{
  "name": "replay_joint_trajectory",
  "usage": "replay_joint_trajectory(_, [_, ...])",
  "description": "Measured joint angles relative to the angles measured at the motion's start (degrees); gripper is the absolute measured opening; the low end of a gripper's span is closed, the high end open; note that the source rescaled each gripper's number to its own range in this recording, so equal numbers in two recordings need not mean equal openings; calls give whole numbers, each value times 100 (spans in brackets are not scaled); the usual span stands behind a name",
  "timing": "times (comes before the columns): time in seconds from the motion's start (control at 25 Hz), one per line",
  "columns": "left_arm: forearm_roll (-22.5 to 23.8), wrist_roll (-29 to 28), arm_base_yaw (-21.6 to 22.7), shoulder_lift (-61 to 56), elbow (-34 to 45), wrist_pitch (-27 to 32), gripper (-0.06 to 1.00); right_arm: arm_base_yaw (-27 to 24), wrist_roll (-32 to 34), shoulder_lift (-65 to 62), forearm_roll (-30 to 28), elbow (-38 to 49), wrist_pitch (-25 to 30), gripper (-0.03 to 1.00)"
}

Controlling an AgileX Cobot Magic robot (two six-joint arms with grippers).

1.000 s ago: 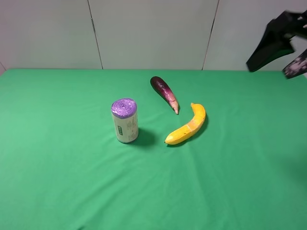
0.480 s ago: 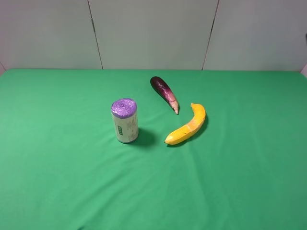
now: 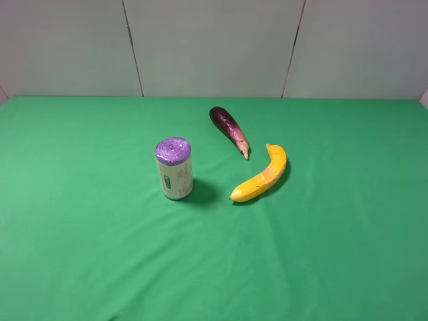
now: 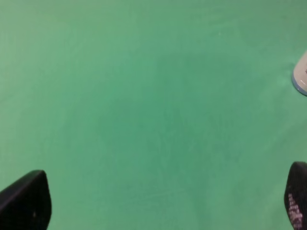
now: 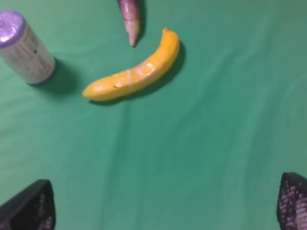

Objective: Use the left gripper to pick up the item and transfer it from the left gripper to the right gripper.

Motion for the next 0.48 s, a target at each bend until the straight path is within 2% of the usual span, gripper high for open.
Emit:
replay_joint_trajectory(0.28, [0,0,0,0,0,0,96,-36,115,-1235,-121,893,-572,100])
replay_joint_trajectory(0.48, [0,0,0,0,0,0,96,-441,149,-1987,-280,1405,-986,100])
